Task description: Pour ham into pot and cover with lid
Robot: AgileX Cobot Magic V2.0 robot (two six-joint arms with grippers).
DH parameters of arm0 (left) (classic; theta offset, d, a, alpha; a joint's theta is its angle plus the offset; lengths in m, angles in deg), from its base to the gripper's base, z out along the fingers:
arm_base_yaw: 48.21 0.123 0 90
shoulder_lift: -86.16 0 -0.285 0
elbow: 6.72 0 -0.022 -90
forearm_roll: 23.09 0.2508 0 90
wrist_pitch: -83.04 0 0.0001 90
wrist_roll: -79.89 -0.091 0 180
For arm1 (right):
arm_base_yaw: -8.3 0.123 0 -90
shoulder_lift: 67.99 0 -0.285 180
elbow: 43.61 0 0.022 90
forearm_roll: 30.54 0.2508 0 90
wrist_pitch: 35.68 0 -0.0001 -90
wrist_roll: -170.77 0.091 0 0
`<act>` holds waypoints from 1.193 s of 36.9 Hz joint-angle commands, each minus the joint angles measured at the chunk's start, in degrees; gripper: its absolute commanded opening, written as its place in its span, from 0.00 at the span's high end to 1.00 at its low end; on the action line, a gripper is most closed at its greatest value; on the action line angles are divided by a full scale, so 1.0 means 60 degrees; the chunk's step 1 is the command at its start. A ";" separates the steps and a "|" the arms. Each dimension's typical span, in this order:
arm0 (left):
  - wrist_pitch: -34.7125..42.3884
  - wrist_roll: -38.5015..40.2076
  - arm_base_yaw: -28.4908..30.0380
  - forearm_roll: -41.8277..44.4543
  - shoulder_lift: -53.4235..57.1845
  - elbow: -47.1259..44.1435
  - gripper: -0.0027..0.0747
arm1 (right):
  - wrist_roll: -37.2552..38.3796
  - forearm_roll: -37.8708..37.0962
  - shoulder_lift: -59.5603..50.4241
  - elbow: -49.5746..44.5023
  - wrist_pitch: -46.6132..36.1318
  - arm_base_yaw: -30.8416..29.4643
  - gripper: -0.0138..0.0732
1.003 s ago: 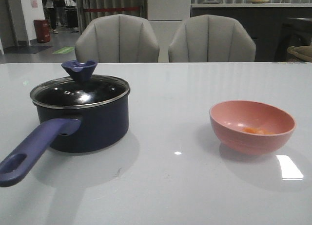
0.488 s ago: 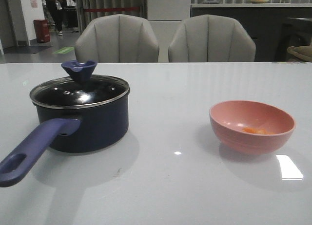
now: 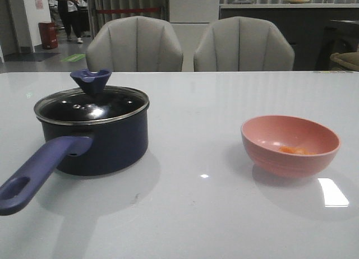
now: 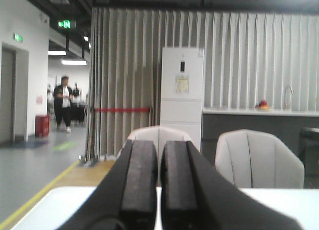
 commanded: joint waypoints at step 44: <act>-0.2951 0.0139 -0.0334 -0.0332 -0.3741 0.2114 0.10 | 0.0013 -0.0064 -0.0181 0.0037 -0.0843 -0.0018 0.67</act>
